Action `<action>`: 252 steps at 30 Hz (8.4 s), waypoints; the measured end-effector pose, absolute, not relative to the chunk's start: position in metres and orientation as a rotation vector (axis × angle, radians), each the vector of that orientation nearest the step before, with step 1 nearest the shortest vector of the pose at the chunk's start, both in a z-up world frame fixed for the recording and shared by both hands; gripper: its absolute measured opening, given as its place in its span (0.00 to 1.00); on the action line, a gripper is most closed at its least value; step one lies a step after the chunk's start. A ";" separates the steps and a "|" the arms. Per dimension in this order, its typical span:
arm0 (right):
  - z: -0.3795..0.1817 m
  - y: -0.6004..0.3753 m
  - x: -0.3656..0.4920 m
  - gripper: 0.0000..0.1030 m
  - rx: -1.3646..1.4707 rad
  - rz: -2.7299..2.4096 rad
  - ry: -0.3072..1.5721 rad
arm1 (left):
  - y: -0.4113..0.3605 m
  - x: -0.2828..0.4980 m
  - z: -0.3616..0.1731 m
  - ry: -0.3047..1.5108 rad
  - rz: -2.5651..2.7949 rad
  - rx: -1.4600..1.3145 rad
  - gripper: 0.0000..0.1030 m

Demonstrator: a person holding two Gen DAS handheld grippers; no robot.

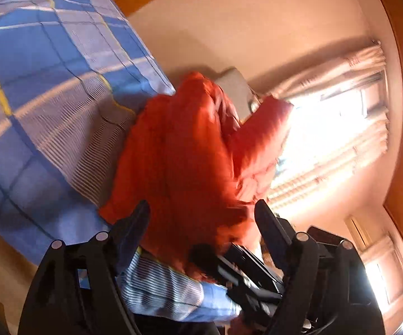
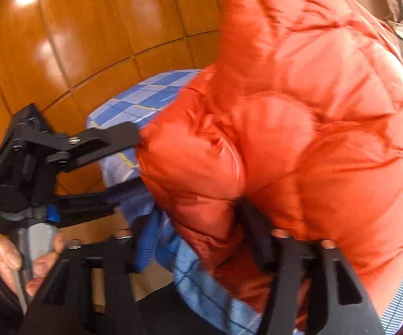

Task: Fold large clothes

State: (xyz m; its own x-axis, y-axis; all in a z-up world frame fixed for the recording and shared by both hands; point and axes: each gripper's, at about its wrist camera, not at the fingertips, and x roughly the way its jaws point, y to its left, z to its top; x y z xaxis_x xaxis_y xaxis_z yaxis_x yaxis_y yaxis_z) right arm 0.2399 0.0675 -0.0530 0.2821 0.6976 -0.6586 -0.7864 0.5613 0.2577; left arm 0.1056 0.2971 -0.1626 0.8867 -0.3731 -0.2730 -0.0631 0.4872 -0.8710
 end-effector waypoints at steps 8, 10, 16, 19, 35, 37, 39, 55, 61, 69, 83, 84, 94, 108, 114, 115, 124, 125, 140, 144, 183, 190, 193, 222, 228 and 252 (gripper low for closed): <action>-0.053 0.067 0.233 0.64 -0.150 1.003 0.801 | 0.292 0.114 -0.148 0.490 -0.297 -0.991 0.77; -0.054 0.072 0.231 0.64 -0.164 0.999 0.801 | 0.292 0.117 -0.149 0.510 -0.292 -0.984 0.77; -0.055 0.082 0.219 0.64 -0.194 0.990 0.794 | 0.288 0.129 -0.159 0.583 -0.298 -0.969 0.77; -0.056 0.088 0.215 0.64 -0.200 0.987 0.795 | 0.286 0.132 -0.159 0.592 -0.311 -0.960 0.77; -0.068 0.111 0.184 0.67 -0.210 0.858 0.786 | 0.289 0.147 -0.158 0.609 -0.315 -0.921 0.76; -0.069 0.116 0.182 0.67 -0.220 0.850 0.783 | 0.288 0.148 -0.156 0.617 -0.317 -0.910 0.76; -0.071 0.119 0.180 0.67 -0.218 0.845 0.787 | 0.289 0.151 -0.158 0.631 -0.316 -0.906 0.76; -0.082 0.153 0.160 0.70 -0.279 0.852 0.789 | 0.298 0.177 -0.171 0.738 -0.328 -0.815 0.58; -0.085 0.160 0.173 0.70 -0.299 0.860 0.798 | 0.297 0.178 -0.173 0.723 -0.319 -0.782 0.36; -0.084 0.164 0.166 0.70 -0.292 0.865 0.808 | 0.296 0.168 -0.180 0.655 -0.285 -0.756 0.21; -0.059 0.088 0.170 0.68 0.038 0.490 0.825 | 0.277 0.138 -0.180 0.586 -0.149 -0.726 0.21; -0.061 0.086 0.175 0.66 0.051 0.471 0.831 | 0.275 0.136 -0.180 0.575 -0.141 -0.716 0.22; -0.090 0.091 0.187 0.66 0.039 0.371 0.929 | 0.274 0.142 -0.181 0.572 -0.135 -0.677 0.23; -0.080 0.090 0.174 0.66 0.002 0.396 0.940 | 0.272 0.140 -0.186 0.551 -0.136 -0.701 0.23; -0.060 0.086 0.167 0.62 -0.007 0.392 0.867 | 0.270 0.137 -0.184 0.562 -0.143 -0.656 0.23; -0.057 0.085 0.167 0.62 -0.003 0.390 0.862 | 0.269 0.138 -0.183 0.563 -0.144 -0.654 0.23; -0.073 0.090 0.182 0.62 0.003 0.357 0.943 | 0.269 0.139 -0.182 0.571 -0.151 -0.641 0.23; -0.070 0.091 0.181 0.62 -0.001 0.359 0.942 | 0.269 0.140 -0.182 0.574 -0.152 -0.634 0.23; -0.036 0.060 0.194 0.62 -0.009 0.333 0.883 | 0.277 0.137 -0.192 0.565 -0.136 -0.719 0.25; -0.033 0.057 0.209 0.59 -0.064 0.401 0.902 | 0.277 0.130 -0.187 0.561 -0.122 -0.732 0.26; -0.082 0.216 0.381 0.59 -0.734 0.942 0.858 | 0.398 -0.052 -0.147 0.570 0.543 -0.757 0.64; -0.034 0.192 0.357 0.67 -0.659 0.904 0.768 | 0.376 -0.041 -0.124 0.556 0.501 -0.656 0.69; -0.012 0.180 0.331 0.73 -0.626 0.942 0.746 | 0.372 -0.040 -0.121 0.554 0.493 -0.661 0.69; -0.004 0.103 0.286 0.97 -0.378 0.816 0.816 | 0.327 -0.039 -0.080 0.515 0.380 -0.554 0.82; -0.015 0.014 0.325 0.97 0.016 0.739 0.962 | 0.315 0.002 -0.083 0.554 0.240 -0.569 0.92; -0.113 -0.003 0.368 0.97 0.557 0.807 1.198 | 0.340 0.159 -0.153 0.690 -0.232 -0.821 0.87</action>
